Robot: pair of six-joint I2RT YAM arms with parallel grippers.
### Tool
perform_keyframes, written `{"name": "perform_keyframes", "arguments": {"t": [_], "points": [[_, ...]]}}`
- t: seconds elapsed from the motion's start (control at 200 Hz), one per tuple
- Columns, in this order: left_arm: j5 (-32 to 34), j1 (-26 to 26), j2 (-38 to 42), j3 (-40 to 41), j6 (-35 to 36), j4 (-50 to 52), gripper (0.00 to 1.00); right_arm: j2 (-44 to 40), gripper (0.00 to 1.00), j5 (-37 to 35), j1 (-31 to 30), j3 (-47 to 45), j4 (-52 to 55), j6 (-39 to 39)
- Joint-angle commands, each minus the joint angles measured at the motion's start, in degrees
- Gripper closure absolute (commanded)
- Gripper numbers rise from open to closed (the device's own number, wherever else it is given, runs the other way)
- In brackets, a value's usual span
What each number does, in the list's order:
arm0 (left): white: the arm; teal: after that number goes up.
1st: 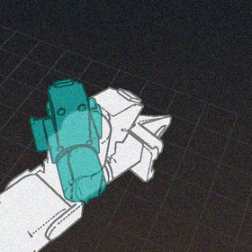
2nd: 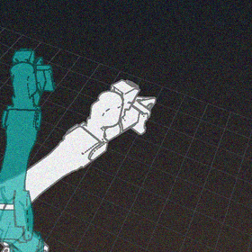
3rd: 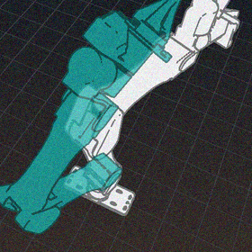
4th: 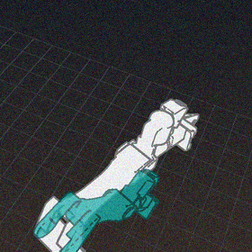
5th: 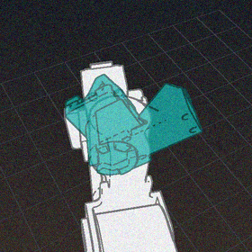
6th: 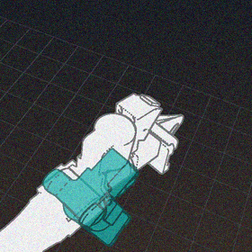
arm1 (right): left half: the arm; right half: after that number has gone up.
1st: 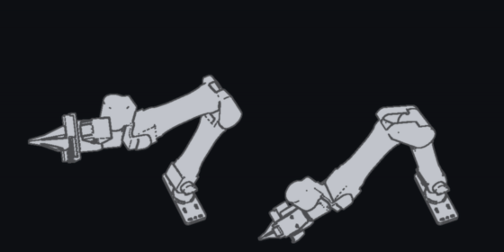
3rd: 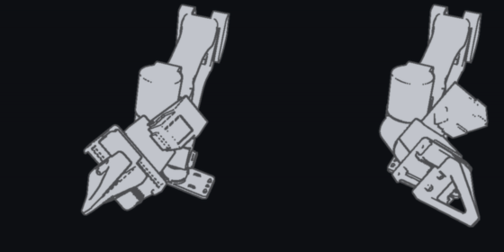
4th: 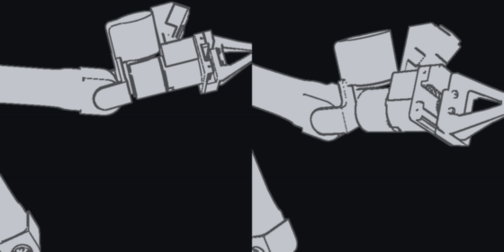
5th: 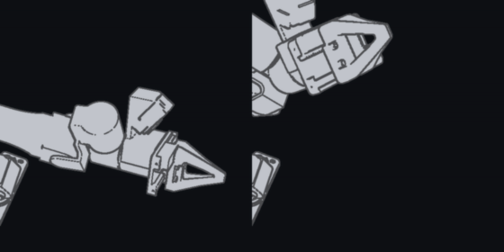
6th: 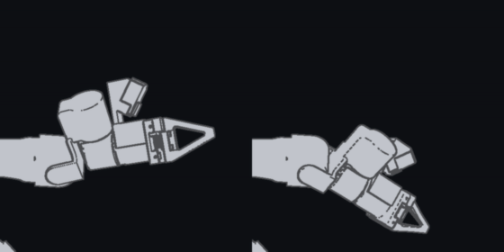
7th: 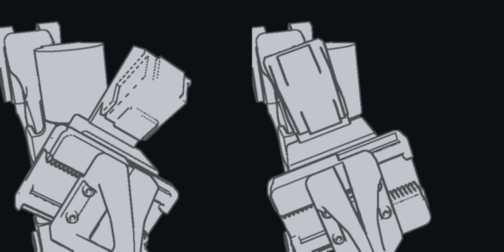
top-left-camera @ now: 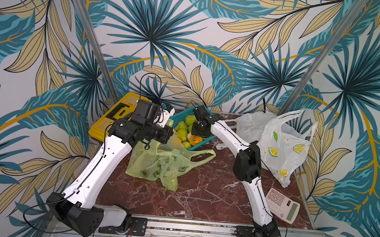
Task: Place the pears into plastic bags & tie knots
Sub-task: Move the basket to the center of the board, then pick up the pear from the basket.
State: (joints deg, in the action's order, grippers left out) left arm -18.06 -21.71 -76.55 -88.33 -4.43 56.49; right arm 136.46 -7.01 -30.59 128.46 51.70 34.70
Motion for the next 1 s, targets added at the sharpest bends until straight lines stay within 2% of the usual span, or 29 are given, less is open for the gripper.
{"name": "perform_keyframes", "arguments": {"t": [0.0, 0.08, 0.275, 0.406, 0.511, 0.661, 0.836, 0.931, 0.996], "points": [[-0.64, -1.3, -0.82, -0.13, 0.8, -1.33, 1.0, -5.44, 0.58, -7.23, 2.7, -6.55, 4.36, -2.65], [-0.4, -1.35, -0.91, -0.35, 0.9, -1.29, 1.0, -8.99, 0.6, -7.33, 4.46, -10.54, 4.22, -3.39], [-0.6, -1.32, -0.92, -1.08, 2.6, -1.34, 1.0, -20.69, 0.62, 8.95, 5.98, -15.72, -1.96, -5.79], [-1.99, -1.33, -1.74, -1.79, 2.28, -1.84, 1.0, -26.99, 0.62, 15.82, 5.81, -18.32, -6.21, -3.48], [-1.86, -1.31, -2.11, -1.51, 1.9, -2.23, 1.0, -27.86, 0.61, 13.39, 5.46, -18.63, -3.51, -4.64], [-1.55, -0.91, 0.27, 0.07, 2.84, -2.25, 1.0, -25.7, 0.29, 5.82, 5.04, -19.49, 3.97, -8.23], [-5.22, 2.62, 6.12, 4.6, 4.25, -2.3, 1.0, -19.97, 0.06, -3.31, 3.4, -15.31, 11.5, -14.36], [-5.11, 3.19, 7.82, 6.02, 4.47, -2.25, 1.0, -16.42, 0.05, -6.9, 3.34, -13.64, 13.78, -15.83], [-4.63, 3.25, 7.53, 5.78, 4.3, -2.28, 1.0, -14.69, 0.07, -6.75, 3.3, -13.8, 14.13, -16.28]]}}
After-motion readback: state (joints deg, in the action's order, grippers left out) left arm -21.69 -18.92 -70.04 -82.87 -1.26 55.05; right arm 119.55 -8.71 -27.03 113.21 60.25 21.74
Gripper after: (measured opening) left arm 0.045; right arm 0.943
